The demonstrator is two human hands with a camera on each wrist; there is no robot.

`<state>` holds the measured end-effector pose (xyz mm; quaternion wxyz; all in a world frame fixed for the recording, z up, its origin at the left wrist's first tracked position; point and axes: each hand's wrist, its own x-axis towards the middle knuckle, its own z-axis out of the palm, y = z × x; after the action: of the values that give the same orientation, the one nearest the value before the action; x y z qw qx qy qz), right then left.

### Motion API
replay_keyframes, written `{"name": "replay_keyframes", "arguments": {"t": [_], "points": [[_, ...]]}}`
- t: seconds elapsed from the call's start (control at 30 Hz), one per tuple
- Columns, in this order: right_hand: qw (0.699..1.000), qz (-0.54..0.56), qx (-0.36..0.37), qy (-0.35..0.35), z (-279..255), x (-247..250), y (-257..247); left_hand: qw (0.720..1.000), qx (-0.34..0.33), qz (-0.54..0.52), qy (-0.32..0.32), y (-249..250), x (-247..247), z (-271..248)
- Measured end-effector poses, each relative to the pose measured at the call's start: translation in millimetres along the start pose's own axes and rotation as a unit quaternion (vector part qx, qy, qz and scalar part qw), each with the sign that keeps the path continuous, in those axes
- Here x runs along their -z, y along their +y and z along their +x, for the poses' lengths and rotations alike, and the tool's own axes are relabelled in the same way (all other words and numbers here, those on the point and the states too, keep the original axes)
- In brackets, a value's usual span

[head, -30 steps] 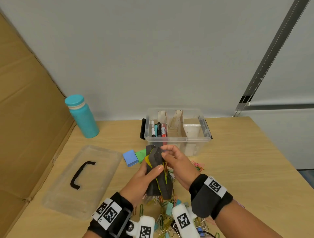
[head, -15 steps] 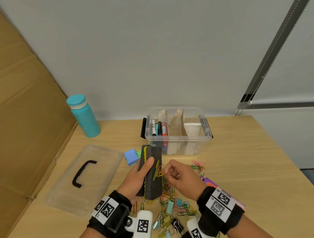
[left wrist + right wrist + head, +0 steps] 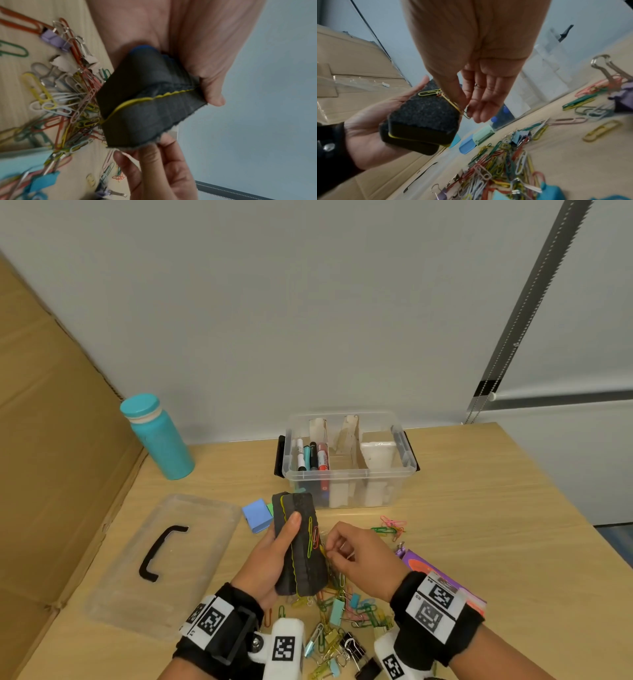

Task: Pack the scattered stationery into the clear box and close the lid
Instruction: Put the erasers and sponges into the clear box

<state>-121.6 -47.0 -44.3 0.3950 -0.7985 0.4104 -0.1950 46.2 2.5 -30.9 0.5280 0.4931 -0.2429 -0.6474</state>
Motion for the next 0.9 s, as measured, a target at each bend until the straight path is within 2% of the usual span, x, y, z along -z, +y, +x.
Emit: {"name": "replay_keyframes", "arguments": {"t": [0.1, 0.27, 0.4, 0.53, 0.63, 0.7, 0.8, 0.9], "points": [[1.0, -0.017, 0.008, 0.014, -5.3, 6.3, 2.6, 1.0, -0.006, -0.001, 0.004, 0.5, -5.6, -0.7], [0.997, -0.001, 0.071, -0.002, -12.7, 13.6, -3.9, 0.999, -0.01, 0.009, 0.032, -6.2, -22.7, -1.1], [0.997, -0.031, 0.075, 0.002, -13.6, 15.1, 5.2, 0.999, -0.01, 0.013, 0.05, -11.7, -33.9, -1.9], [0.986, -0.137, 0.075, -0.054, -12.1, 24.5, 13.2, 0.997, -0.015, 0.016, 0.07, -11.8, -36.6, -0.5], [0.968, -0.228, 0.031, -0.096, -10.0, 24.5, 19.1, 0.995, -0.035, 0.029, 0.086, -8.5, -32.1, 5.2], [0.972, -0.222, 0.011, -0.08, -7.5, 25.5, 19.6, 0.994, -0.039, 0.04, 0.093, -4.2, -26.8, 9.9], [0.986, -0.132, 0.1, 0.002, -1.5, 20.7, 7.5, 0.995, -0.029, 0.042, 0.084, 2.0, -19.5, 15.6], [0.983, -0.115, 0.141, 0.001, 0.1, 9.2, -6.3, 0.997, 0.009, 0.024, 0.068, 2.9, -15.0, 17.5]]}}
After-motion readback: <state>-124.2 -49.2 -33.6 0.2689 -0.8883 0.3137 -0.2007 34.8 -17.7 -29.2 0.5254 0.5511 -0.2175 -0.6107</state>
